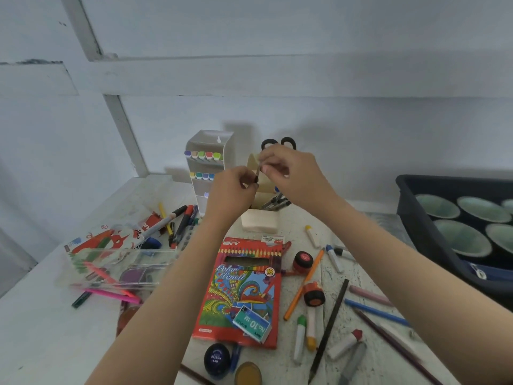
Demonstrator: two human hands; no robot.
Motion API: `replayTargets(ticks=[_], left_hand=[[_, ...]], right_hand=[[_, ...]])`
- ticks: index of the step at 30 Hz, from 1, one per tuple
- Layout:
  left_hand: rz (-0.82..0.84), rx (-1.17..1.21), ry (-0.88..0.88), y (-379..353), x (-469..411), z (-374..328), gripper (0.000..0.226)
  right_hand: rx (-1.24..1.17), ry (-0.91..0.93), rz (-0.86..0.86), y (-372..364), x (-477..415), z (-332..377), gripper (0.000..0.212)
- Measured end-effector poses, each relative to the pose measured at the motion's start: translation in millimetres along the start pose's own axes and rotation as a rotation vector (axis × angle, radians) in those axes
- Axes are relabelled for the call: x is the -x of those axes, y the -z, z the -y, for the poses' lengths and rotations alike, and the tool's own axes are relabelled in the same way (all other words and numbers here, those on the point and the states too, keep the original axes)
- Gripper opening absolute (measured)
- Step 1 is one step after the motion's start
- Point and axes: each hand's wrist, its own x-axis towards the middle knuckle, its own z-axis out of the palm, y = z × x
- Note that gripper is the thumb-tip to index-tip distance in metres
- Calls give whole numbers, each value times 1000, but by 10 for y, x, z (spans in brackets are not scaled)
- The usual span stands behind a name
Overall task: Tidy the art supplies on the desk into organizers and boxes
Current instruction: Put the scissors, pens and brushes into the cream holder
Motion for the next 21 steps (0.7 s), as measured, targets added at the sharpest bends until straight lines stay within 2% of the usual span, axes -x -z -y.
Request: replayTargets(ticks=[5, 11, 16, 19, 21], left_hand=[[53, -4, 64, -143, 89, 144, 12], [148, 4, 75, -156, 190, 73, 20], [-42, -55, -38, -153, 411, -74, 45], [-158, -10, -111, -175, 598, -233, 43], [-155, 38, -136, -205, 719, -341, 40]], right_hand=[[18, -75, 113, 72, 132, -93, 21], [42, -138, 112, 299, 380, -151, 21], [51, -224, 112, 609, 673, -216, 22], [59, -270, 123, 793, 879, -227, 21], [65, -305, 108, 929, 1038, -234, 20]])
